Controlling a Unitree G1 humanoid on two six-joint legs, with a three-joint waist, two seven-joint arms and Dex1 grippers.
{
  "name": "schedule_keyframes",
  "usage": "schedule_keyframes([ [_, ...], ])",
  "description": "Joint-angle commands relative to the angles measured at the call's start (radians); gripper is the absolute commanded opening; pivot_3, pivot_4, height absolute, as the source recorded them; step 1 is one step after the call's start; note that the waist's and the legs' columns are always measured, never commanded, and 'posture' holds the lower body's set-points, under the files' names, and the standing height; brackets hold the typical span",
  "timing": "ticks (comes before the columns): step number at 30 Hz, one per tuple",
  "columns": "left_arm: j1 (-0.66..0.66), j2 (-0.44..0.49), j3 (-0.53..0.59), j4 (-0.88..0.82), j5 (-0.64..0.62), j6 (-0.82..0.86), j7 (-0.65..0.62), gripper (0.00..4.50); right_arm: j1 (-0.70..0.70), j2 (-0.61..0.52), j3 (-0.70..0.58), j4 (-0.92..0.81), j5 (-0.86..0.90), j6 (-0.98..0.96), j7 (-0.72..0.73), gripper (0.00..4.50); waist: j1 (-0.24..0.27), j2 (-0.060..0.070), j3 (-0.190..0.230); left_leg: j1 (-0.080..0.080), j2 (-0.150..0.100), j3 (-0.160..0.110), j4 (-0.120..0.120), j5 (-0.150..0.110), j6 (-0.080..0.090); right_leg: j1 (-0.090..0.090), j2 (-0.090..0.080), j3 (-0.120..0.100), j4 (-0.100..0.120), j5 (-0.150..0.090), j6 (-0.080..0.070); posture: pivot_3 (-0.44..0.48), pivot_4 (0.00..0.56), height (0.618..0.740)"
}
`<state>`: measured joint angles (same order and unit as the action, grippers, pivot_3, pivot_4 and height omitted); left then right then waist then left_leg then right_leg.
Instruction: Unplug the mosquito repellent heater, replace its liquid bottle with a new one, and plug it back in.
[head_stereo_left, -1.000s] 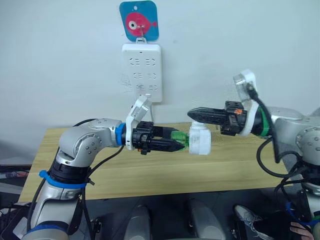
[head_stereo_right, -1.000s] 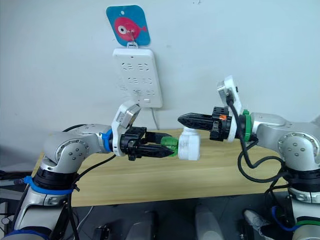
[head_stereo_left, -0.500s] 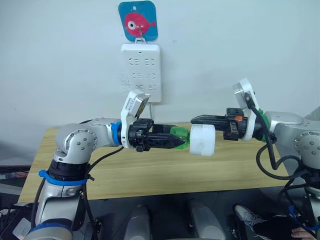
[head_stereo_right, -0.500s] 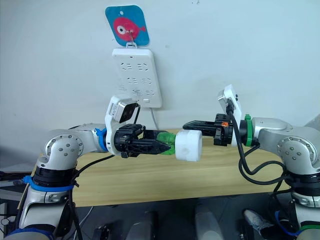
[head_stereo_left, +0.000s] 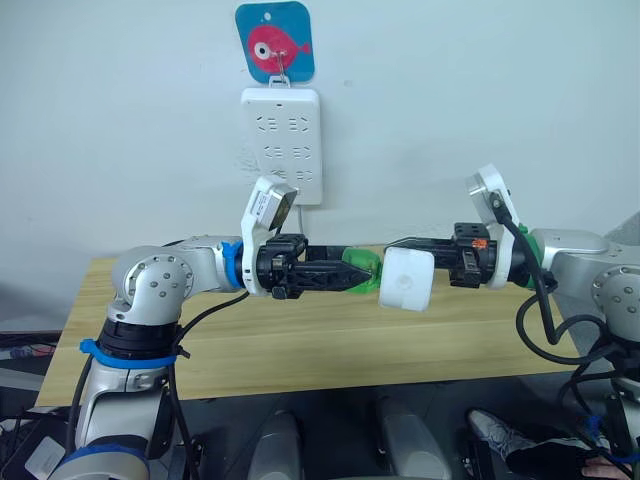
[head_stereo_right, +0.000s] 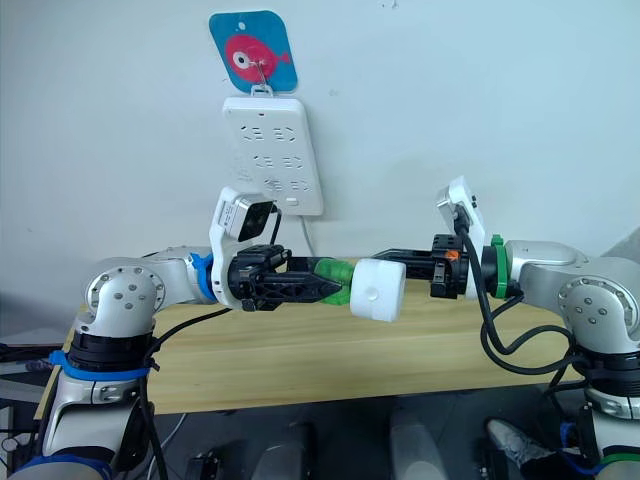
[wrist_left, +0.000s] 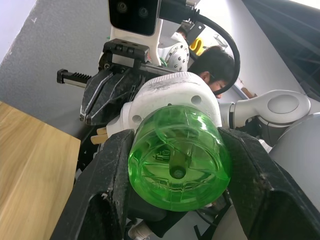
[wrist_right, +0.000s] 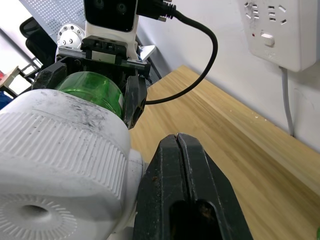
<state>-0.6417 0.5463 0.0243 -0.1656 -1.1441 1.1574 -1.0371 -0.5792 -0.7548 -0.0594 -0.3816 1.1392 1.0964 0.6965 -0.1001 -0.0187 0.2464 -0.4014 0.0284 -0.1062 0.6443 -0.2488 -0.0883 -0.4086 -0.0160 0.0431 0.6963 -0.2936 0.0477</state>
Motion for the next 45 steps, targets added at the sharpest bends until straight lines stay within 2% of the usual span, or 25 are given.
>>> schedule_keyframes([
  [1, -0.001, 0.01, 0.024, -0.035, -0.001, -0.025, -0.006, 2.3, -0.013, 0.015, -0.009, -0.029, -0.026, -0.021, -0.025, 0.0, 0.0, 0.0, 0.0, 0.0, 0.0, 0.0, 0.0, 0.0, 0.0, 0.0, 0.0, 0.0, 0.0, 0.0, 0.0, -0.171, 0.197, 0.725],
  [6, 0.041, 0.04, -0.045, -0.102, 0.15, -0.17, -0.066, 2.3, -0.054, 0.018, -0.08, 0.097, -0.066, -0.015, -0.088, 0.0, -0.006, 0.0, 0.0, 0.0, 0.0, 0.001, 0.0, 0.0, 0.0, 0.0, 0.0, 0.001, 0.0, 0.0, 0.0, -0.172, 0.195, 0.725],
  [9, 0.073, 0.04, -0.085, -0.114, 0.272, -0.312, -0.092, 2.3, -0.043, -0.018, -0.13, 0.13, -0.047, 0.0, -0.067, 0.58, -0.002, 0.0, 0.0, 0.0, 0.0, 0.0, 0.0, 0.0, 0.0, 0.0, 0.0, 0.001, 0.0, 0.0, 0.0, -0.173, 0.196, 0.725],
  [13, 0.115, 0.016, -0.12, -0.115, 0.417, -0.513, -0.101, 2.3, -0.02, -0.037, -0.216, 0.15, 0.026, 0.056, -0.087, 1.95, -0.002, 0.0, 0.0, 0.0, 0.0, 0.001, -0.001, 0.0, 0.0, 0.0, 0.0, 0.001, -0.001, 0.0, 0.0, -0.176, 0.198, 0.725],
  [16, 0.159, -0.022, -0.153, -0.08, 0.594, -0.789, -0.099, 2.3, 0.036, -0.061, -0.29, 0.165, 0.114, 0.133, -0.108, 3.09, 0.002, 0.0, 0.0, 0.0, 0.0, 0.001, 0.0, 0.0, 0.0, 0.0, 0.0, 0.001, -0.001, 0.0, 0.0, -0.179, 0.2, 0.725],
  [20, 0.192, -0.08, -0.168, 0.019, 0.763, -1.165, -0.118, 2.3, 0.103, -0.082, -0.345, 0.192, 0.265, 0.23, -0.153, 4.47, 0.009, 0.0, 0.0, 0.0, -0.001, 0.002, 0.0, 0.0, 0.0, 0.0, 0.0, 0.002, -0.001, 0.0, -0.001, -0.183, 0.203, 0.725],
  [25, 0.194, -0.146, -0.159, 0.158, 0.84, -1.573, -0.153, 2.3, 0.159, -0.095, -0.351, 0.244, 0.429, 0.275, -0.253, 4.5, 0.009, 0.0, 0.0, 0.0, 0.0, 0.004, 0.001, 0.0, 0.001, 0.0, 0.0, 0.004, 0.0, 0.001, -0.001, -0.18, 0.204, 0.725],
  [30, 0.189, -0.173, -0.165, 0.221, 0.829, -1.782, -0.178, 2.3, 0.222, -0.12, -0.281, 0.224, 0.566, 0.283, -0.328, 4.5, 0.01, 0.0, 0.0, 0.0, 0.0, 0.004, 0.001, 0.0, 0.001, 0.001, 0.0, 0.004, -0.001, 0.001, 0.0, -0.179, 0.206, 0.725],
  [37, 0.184, -0.173, -0.188, 0.236, 0.804, -1.799, -0.177, 2.3, 0.245, -0.163, -0.203, 0.215, 0.808, 0.198, -0.384, 4.5, 0.009, 0.001, 0.0, 0.0, 0.0, 0.004, 0.002, 0.0, 0.001, 0.001, 0.0, 0.004, 0.0, 0.001, 0.0, -0.174, 0.204, 0.725],
  [45, 0.18, -0.183, -0.212, 0.173, 0.767, -1.729, -0.165, 2.3, 0.201, -0.159, -0.094, 0.169, 0.812, 0.137, -0.381, 4.5, 0.008, 0.001, 0.0, 0.001, 0.001, 0.002, 0.002, 0.0, 0.001, 0.001, 0.001, 0.003, 0.0, 0.001, 0.0, -0.174, 0.205, 0.725],
])
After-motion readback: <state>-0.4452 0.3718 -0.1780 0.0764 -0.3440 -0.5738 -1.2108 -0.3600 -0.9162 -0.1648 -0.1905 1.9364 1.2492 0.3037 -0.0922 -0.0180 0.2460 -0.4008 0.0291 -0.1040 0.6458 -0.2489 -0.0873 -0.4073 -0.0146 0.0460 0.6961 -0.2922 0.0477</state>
